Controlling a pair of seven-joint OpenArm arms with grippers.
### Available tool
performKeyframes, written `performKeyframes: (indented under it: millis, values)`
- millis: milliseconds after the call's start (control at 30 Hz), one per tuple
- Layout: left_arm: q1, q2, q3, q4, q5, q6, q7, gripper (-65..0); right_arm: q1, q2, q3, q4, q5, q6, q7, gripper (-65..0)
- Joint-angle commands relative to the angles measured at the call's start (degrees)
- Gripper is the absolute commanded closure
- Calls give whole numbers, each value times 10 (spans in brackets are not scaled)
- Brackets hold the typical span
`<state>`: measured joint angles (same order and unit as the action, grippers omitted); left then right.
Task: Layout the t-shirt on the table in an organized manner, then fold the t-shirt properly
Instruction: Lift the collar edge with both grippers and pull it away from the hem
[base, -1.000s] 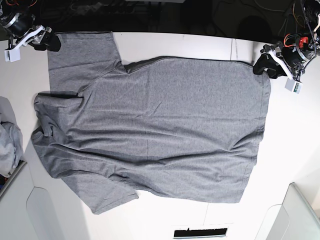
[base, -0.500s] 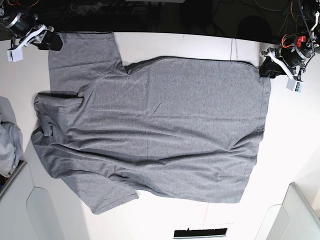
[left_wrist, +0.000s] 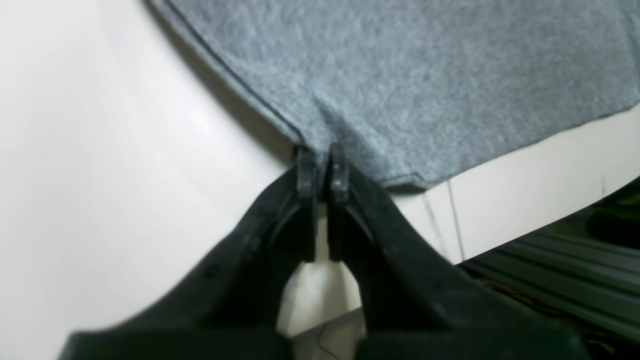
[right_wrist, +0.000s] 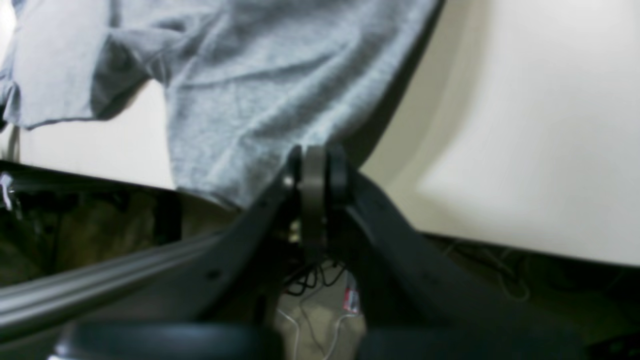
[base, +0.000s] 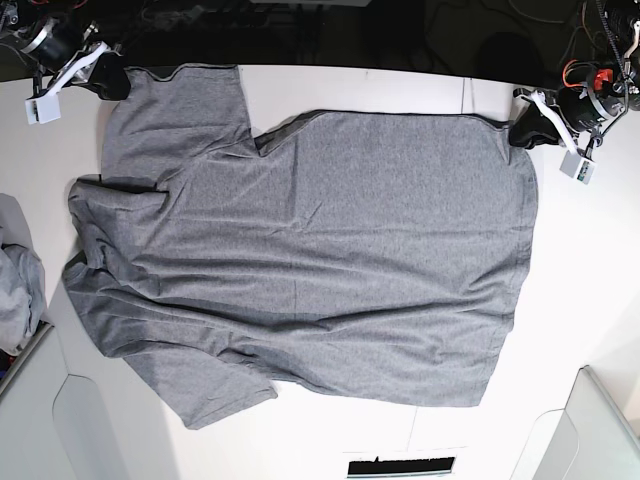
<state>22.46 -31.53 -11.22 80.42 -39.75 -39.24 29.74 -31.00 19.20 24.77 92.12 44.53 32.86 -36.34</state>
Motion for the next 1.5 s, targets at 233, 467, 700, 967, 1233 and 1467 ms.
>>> performKeyframes:
  millis: [233,467,700,967,1233,1467]
  values:
    - [15,-18,-18,75,-83,-8,58,0,-62,7,5,76,10,5,2,0]
    - [73,-19,-114,121,-107,-8,66,0,-125,7,10,150,9,5,0,0]
    - [93,-18,-156,134,-123,-8,68,0,-175,6,29,224,18,5,-3,0]
    - [93,-20,-169,134,-128,-8,68,0,-238,6,29,320,20,5,-7,0]
    - [93,-20,-184,134,-183,-8,123,0,-263,-28,31,384,20,4,-15,0]
    - [93,-21,-242,134,-209,-8,138,0,-261,-33,31,413,28,4,-8,0]
